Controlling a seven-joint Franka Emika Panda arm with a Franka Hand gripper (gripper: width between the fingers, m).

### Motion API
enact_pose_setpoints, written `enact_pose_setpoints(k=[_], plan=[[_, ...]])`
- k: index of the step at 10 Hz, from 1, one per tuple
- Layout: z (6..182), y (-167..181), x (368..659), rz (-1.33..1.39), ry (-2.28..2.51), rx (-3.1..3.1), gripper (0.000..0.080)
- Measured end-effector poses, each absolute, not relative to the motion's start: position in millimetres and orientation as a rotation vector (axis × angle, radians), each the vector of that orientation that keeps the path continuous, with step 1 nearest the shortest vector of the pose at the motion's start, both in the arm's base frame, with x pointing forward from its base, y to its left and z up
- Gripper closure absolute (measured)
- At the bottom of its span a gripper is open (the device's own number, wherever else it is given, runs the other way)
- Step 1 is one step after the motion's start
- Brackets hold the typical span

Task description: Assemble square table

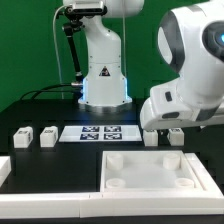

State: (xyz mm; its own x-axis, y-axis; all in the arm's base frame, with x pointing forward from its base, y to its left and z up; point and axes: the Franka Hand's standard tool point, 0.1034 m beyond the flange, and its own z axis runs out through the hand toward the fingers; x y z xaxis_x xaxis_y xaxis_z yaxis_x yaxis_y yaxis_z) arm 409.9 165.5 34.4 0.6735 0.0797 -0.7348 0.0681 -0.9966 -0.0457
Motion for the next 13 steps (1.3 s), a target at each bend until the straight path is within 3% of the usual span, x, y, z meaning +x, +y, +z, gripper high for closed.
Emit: enact_pose_setpoints(k=[2,6,9,11,12,13], plan=[[29.3,173.7,399.5,1.467,-0.011,-2.787,0.015],[26.3,174.8,401.3,1.451,-0.014,-2.79,0.015],[9.4,176.9,372.4,1.484,-0.024,-2.792,0.015],[7.6,176.3,368.6,1.491,-0.025,-2.79,0.015],[7.6,176.4,368.6,1.491,-0.025,-2.79,0.0279],[7.6,176.3,368.5,1.491,-0.026,-2.79,0.0279]])
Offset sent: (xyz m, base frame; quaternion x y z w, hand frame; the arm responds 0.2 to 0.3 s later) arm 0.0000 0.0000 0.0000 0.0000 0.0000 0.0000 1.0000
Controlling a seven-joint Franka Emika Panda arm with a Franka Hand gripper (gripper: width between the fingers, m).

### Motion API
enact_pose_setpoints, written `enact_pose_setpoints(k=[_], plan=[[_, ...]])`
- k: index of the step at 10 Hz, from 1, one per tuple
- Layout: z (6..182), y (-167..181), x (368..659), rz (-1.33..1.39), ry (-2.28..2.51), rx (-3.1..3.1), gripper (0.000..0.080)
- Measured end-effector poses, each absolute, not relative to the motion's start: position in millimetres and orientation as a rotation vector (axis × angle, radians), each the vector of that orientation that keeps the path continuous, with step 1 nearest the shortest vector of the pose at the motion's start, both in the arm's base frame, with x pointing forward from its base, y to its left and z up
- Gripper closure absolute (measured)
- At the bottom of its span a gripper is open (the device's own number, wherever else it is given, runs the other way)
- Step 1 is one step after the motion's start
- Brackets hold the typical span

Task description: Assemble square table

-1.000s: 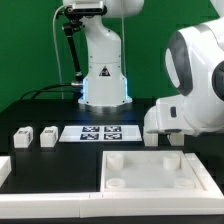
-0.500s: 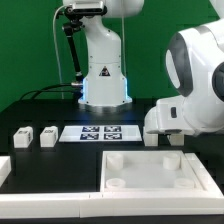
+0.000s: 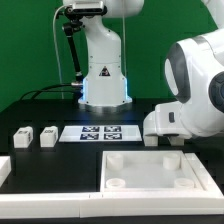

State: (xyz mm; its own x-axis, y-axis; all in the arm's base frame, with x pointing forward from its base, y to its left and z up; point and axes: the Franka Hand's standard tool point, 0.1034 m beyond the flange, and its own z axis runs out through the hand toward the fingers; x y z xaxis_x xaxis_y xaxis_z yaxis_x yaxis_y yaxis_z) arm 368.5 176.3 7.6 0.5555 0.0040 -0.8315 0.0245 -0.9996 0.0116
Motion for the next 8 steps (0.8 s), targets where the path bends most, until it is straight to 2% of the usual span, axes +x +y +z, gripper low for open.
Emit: enact_pose_setpoints(k=[1,2,8], plan=[[7.5,176.3,368.5,-1.471,0.025,2.751,0.0428],[7.6,176.3,368.4,-1.471,0.026,2.751,0.0511],[11.7,173.6,369.9,-1.489,0.05,2.75,0.0511]])
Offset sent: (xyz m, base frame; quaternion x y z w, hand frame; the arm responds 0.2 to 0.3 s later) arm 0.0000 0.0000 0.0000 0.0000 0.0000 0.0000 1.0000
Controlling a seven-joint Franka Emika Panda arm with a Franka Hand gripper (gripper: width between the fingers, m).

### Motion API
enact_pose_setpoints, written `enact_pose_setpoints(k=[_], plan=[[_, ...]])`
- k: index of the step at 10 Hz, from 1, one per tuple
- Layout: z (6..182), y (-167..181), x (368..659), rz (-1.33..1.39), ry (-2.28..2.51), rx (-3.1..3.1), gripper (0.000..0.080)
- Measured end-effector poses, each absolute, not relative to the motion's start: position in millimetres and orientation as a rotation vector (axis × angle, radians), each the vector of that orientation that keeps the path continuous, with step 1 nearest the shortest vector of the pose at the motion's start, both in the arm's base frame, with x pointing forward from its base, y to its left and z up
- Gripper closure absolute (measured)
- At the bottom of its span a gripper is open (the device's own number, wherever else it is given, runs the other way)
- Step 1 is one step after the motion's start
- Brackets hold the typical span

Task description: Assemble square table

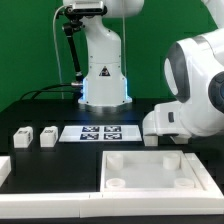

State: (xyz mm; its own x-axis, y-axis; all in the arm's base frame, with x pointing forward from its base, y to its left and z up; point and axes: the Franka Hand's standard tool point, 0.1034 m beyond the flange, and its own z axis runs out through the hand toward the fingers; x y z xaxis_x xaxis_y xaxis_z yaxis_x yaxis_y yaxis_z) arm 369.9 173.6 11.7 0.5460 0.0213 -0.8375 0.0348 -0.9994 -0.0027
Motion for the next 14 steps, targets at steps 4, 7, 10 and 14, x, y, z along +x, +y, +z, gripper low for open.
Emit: enact_pose_setpoints(k=[4,7,10,14], plan=[[88.5,149.3,410.5,-1.478,0.128,2.806,0.0509],[84.8,152.9,420.6,-1.28,0.119,2.913,0.0509],[93.0,144.0,464.7,-0.983,0.19,3.069,0.0509],[111.7,139.1,502.4,-0.58,0.28,3.145,0.0509]])
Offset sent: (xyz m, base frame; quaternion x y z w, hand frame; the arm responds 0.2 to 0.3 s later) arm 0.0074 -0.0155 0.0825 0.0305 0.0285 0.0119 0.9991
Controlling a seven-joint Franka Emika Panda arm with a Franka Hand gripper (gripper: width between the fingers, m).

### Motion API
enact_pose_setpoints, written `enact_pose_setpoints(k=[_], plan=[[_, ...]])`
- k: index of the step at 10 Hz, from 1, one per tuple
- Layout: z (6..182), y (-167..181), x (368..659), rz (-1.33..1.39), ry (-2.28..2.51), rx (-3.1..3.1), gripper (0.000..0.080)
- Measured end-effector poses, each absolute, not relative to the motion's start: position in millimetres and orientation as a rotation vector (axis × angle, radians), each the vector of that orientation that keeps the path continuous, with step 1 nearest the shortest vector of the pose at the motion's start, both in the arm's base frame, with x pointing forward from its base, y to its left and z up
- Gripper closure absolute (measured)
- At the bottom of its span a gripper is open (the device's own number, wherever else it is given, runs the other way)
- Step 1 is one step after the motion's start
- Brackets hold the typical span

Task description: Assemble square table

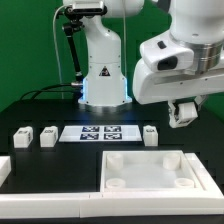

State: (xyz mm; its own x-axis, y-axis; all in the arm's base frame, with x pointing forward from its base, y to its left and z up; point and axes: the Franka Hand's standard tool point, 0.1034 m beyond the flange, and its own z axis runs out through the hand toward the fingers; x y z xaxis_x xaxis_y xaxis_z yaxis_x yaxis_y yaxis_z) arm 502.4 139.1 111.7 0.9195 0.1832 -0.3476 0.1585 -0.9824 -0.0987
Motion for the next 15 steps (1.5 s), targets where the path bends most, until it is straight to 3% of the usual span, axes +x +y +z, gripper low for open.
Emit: enact_pose_setpoints(k=[3,6,12,13,15], plan=[[114.3,132.4,524.2,0.206,-0.297,-3.037,0.0509],[150.3,119.9,582.9,-0.092,-0.44,-3.057,0.0509],[143.6,116.9,593.9,-0.774,-0.412,-2.938,0.0509],[129.2,111.0,599.3,-0.736,-0.426,-2.949,0.0509],[120.1,112.5,624.8,-0.749,-0.405,-2.939,0.0509]])
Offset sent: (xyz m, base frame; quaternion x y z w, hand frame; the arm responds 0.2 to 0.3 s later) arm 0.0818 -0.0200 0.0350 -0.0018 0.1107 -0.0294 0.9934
